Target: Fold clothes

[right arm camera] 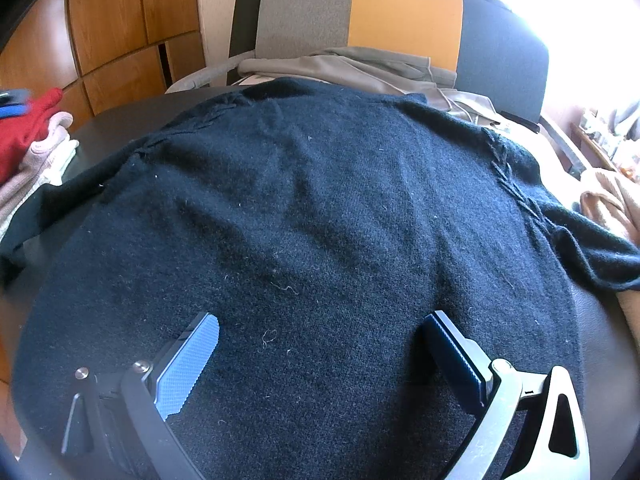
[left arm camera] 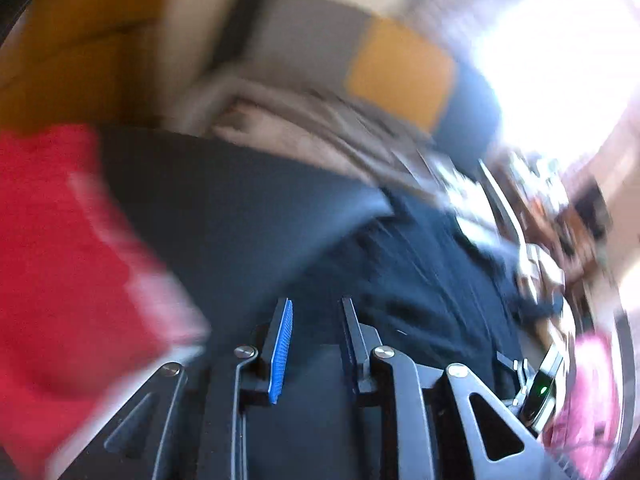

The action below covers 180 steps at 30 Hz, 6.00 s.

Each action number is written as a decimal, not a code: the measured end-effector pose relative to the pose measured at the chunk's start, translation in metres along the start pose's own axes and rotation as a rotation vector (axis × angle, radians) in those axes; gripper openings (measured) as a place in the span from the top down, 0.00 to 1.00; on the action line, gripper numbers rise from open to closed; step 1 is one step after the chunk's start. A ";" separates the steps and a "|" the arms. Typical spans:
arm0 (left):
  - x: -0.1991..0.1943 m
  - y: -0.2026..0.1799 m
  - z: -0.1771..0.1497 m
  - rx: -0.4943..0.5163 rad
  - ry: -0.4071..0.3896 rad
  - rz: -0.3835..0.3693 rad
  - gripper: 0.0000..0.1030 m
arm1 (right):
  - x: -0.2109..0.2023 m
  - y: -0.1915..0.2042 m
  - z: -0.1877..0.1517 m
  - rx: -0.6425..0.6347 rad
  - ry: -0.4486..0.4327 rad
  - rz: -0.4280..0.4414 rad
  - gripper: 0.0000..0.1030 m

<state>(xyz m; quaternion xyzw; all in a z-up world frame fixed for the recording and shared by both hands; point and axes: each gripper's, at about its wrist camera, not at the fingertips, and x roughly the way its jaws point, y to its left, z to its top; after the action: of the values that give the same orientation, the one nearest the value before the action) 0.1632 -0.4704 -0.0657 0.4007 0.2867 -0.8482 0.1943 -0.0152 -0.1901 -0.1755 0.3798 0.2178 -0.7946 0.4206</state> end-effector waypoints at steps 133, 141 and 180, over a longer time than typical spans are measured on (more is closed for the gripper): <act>0.146 -0.199 -0.088 0.343 0.323 -0.322 0.64 | -0.057 -0.060 -0.089 0.281 -0.242 0.460 0.16; 0.117 -0.197 -0.076 0.318 0.230 -0.238 0.98 | -0.056 -0.057 -0.089 0.269 -0.242 0.453 0.13; 0.069 -0.014 0.031 0.069 0.058 -0.056 0.97 | -0.032 -0.142 0.000 0.559 -0.129 0.303 0.04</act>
<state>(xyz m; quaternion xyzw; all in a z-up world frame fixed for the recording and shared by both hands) 0.0958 -0.4864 -0.0993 0.4233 0.2738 -0.8508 0.1484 -0.1221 -0.0963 -0.1467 0.4576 -0.0947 -0.7744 0.4265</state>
